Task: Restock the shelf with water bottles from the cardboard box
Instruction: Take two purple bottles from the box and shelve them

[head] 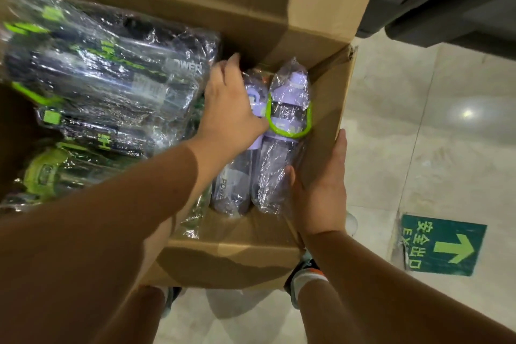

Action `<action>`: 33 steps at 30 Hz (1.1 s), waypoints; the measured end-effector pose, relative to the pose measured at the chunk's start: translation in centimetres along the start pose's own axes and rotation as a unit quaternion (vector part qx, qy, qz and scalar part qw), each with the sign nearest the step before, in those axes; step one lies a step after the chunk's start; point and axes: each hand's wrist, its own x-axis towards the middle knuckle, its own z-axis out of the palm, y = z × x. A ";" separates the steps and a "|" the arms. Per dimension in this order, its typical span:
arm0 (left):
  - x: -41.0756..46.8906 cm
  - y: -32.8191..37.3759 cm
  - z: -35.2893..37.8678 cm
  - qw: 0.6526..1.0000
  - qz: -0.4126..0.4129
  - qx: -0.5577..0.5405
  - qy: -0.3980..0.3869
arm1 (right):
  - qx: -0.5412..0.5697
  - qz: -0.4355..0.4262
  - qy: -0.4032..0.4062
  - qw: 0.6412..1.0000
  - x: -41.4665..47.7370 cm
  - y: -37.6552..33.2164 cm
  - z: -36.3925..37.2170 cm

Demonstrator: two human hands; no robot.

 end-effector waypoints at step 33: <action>-7.2 0.0 0.6 0.983 0.005 -0.068 -0.171 | 0.069 0.022 -0.035 0.997 -0.3 -0.5 -0.2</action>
